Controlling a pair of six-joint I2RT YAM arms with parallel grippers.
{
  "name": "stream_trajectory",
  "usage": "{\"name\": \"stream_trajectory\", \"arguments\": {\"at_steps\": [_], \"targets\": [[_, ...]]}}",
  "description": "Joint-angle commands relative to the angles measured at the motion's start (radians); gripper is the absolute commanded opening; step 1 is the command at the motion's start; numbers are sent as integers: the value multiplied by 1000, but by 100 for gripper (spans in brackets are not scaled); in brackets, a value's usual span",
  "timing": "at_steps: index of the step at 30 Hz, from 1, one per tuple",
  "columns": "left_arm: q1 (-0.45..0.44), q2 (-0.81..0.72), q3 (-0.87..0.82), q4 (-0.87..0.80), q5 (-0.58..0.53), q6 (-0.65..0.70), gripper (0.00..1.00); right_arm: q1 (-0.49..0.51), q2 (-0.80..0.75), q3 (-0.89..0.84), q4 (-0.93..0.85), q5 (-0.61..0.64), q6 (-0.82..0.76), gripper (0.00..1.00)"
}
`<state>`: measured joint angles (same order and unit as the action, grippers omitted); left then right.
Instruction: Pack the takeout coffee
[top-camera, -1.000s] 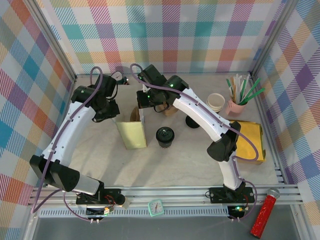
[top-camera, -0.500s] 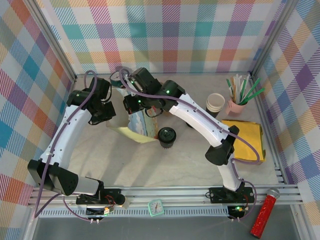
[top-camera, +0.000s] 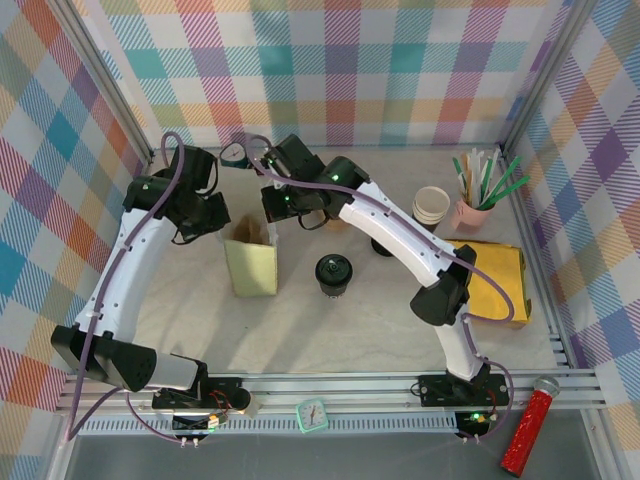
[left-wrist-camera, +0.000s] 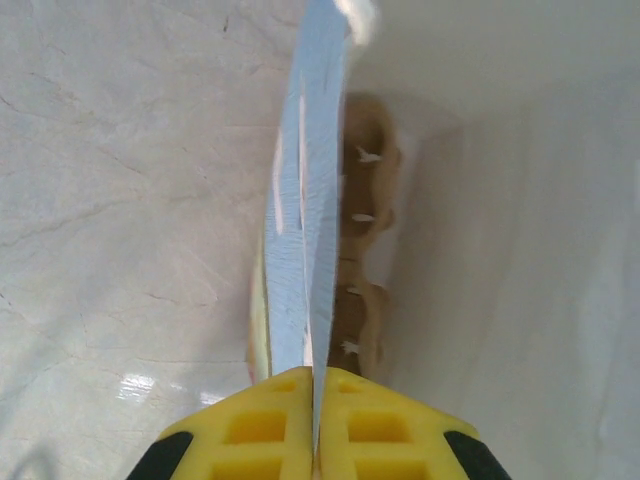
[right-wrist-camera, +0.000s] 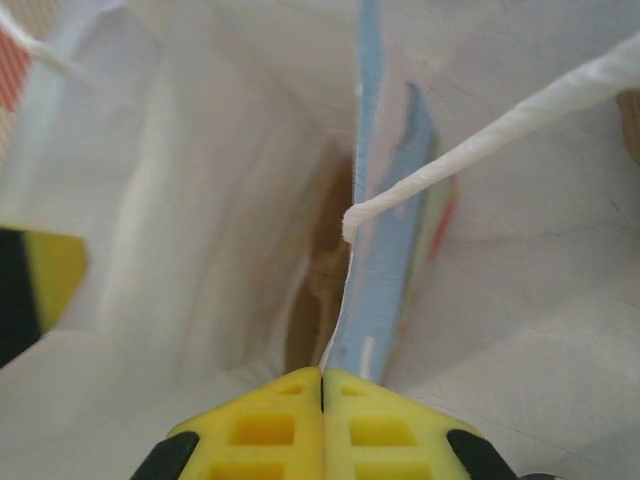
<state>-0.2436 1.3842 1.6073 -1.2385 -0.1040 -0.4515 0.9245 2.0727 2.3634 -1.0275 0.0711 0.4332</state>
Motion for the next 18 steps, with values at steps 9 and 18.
{"name": "stream_trajectory", "arguments": {"at_steps": [9,18], "targets": [[18,-8,70,-59,5,29,0,-1,-31,28,0,24,-3,0],[32,-4,-9,-36,5,46,0,14,-31,72,16,15,-16,2]]}}
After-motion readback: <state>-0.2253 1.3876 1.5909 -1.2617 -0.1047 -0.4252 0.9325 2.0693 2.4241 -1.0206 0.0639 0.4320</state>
